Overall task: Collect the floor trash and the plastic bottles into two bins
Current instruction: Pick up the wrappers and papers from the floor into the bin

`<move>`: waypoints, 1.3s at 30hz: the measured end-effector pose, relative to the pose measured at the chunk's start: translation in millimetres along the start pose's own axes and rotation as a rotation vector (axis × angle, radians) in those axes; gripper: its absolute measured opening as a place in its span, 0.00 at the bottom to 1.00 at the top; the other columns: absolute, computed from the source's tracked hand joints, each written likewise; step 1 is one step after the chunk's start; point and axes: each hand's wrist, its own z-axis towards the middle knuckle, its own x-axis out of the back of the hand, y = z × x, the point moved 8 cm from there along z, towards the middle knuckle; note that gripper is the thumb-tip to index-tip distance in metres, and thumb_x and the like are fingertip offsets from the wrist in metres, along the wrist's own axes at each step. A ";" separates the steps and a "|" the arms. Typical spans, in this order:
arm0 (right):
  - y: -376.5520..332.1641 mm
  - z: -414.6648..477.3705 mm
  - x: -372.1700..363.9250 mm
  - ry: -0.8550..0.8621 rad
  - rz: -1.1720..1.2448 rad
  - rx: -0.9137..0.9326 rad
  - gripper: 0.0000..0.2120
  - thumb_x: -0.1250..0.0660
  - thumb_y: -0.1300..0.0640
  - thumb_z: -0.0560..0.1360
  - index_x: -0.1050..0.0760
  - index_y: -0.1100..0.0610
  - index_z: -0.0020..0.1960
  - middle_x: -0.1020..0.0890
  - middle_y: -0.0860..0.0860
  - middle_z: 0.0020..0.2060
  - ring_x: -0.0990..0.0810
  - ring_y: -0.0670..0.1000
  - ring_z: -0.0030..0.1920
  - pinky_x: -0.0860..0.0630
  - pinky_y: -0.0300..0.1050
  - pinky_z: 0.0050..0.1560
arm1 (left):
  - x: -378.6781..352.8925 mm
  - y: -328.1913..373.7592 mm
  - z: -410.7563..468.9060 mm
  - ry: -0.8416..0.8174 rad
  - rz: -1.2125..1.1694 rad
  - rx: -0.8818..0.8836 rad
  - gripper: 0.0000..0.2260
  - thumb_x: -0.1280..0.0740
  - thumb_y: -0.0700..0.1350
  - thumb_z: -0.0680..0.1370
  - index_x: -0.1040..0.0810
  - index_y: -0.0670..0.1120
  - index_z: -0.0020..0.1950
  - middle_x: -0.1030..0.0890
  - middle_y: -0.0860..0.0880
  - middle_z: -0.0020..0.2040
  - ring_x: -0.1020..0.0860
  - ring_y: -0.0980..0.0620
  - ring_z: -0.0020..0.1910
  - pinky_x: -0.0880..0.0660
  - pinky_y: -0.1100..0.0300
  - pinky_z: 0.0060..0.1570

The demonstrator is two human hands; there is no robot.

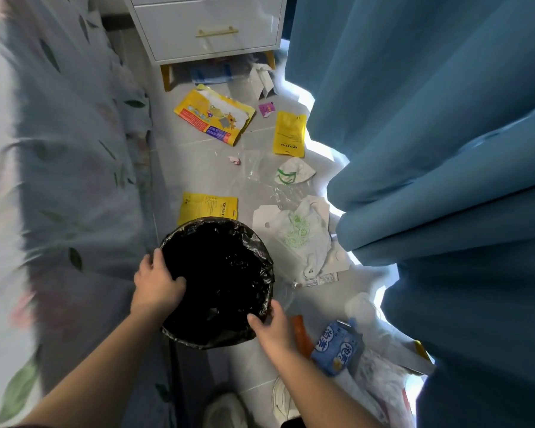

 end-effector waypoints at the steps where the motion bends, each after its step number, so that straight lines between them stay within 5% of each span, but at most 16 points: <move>1: 5.5 -9.6 5.9 -0.016 -0.047 0.002 0.33 0.32 0.47 0.74 0.41 0.52 0.75 0.30 0.52 0.69 0.31 0.54 0.70 0.34 0.46 0.68 | 0.5 11.2 -13.4 0.047 0.062 -0.072 0.35 0.34 0.44 0.74 0.48 0.44 0.77 0.46 0.40 0.77 0.46 0.38 0.74 0.43 0.46 0.73; 5: 45.7 -29.9 49.1 0.029 -0.387 0.059 0.41 0.35 0.41 0.74 0.54 0.48 0.78 0.48 0.54 0.77 0.47 0.56 0.76 0.44 0.50 0.73 | -31.6 76.8 -79.9 0.060 0.320 -0.508 0.35 0.37 0.51 0.75 0.49 0.49 0.78 0.49 0.45 0.79 0.50 0.43 0.77 0.47 0.45 0.74; 8: 77.1 -26.7 80.9 0.024 -0.625 0.067 0.41 0.38 0.38 0.74 0.59 0.44 0.77 0.55 0.51 0.78 0.54 0.59 0.77 0.43 0.59 0.73 | -77.4 120.3 -123.5 0.017 0.471 -0.776 0.32 0.42 0.55 0.72 0.40 0.47 0.76 0.39 0.43 0.76 0.39 0.41 0.75 0.40 0.40 0.69; 11: 98.9 -9.0 107.4 0.048 -0.815 0.105 0.39 0.40 0.37 0.75 0.59 0.43 0.77 0.56 0.50 0.78 0.58 0.59 0.77 0.47 0.62 0.74 | -136.6 145.3 -143.3 -0.110 0.622 -0.920 0.34 0.43 0.55 0.78 0.55 0.48 0.78 0.54 0.44 0.79 0.55 0.42 0.77 0.58 0.42 0.74; 14: 114.1 20.4 124.1 0.043 -0.930 0.121 0.39 0.40 0.36 0.75 0.59 0.42 0.77 0.57 0.49 0.78 0.59 0.59 0.77 0.49 0.64 0.72 | -186.4 159.1 -144.3 -0.158 0.767 -1.020 0.35 0.43 0.55 0.79 0.59 0.46 0.78 0.59 0.42 0.78 0.60 0.42 0.77 0.65 0.42 0.72; 25: 140.5 127.9 141.7 0.047 -1.136 0.266 0.36 0.43 0.41 0.78 0.61 0.43 0.77 0.59 0.48 0.78 0.61 0.56 0.77 0.52 0.64 0.72 | -305.6 150.4 -83.8 -0.180 1.081 -1.051 0.28 0.49 0.49 0.82 0.58 0.43 0.78 0.59 0.38 0.78 0.59 0.38 0.77 0.64 0.41 0.72; 39: 98.4 168.6 119.5 0.035 -1.144 0.479 0.36 0.38 0.41 0.76 0.51 0.48 0.77 0.45 0.50 0.76 0.48 0.56 0.75 0.38 0.61 0.69 | -290.8 153.0 -43.4 -0.122 1.030 -0.998 0.28 0.46 0.52 0.81 0.50 0.44 0.77 0.49 0.39 0.77 0.52 0.39 0.76 0.60 0.43 0.73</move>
